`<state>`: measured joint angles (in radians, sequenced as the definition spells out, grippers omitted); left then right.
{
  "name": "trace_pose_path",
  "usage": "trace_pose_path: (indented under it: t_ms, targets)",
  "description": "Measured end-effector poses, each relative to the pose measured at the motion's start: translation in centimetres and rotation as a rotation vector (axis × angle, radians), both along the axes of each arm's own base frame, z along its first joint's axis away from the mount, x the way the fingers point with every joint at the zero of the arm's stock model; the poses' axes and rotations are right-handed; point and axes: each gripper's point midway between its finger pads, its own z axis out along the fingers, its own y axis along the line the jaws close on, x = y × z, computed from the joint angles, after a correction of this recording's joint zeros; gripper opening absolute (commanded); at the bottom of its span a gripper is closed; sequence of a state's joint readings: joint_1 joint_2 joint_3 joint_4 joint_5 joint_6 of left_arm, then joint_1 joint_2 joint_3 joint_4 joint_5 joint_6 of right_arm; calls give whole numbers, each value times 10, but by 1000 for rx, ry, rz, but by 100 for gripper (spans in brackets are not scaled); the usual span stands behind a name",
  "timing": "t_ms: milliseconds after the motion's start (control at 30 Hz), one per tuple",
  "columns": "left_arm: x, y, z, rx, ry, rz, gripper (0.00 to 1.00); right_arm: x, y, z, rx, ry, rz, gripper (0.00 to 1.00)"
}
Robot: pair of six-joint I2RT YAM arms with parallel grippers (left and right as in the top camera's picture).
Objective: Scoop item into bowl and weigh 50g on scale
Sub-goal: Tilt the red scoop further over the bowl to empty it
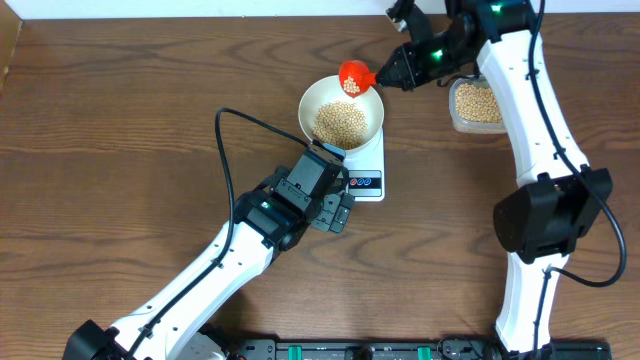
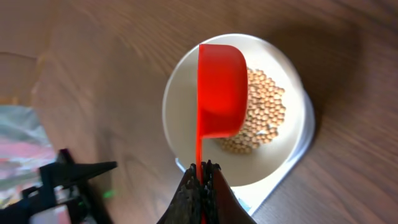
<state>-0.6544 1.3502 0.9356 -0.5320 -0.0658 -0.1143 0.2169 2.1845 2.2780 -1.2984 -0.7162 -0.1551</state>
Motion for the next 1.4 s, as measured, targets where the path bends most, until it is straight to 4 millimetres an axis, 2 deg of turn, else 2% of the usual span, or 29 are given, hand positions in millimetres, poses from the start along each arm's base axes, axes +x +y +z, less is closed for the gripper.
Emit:
trace_pose_path:
  t_ms: [800, 1400]
  targets:
    - [0, 0, 0, 0, 0, 0, 97, -6, 6, 6, 50, 3, 43, 1]
    - [0, 0, 0, 0, 0, 0, 97, 1, -1, 7, 45, -46, 54, 1]
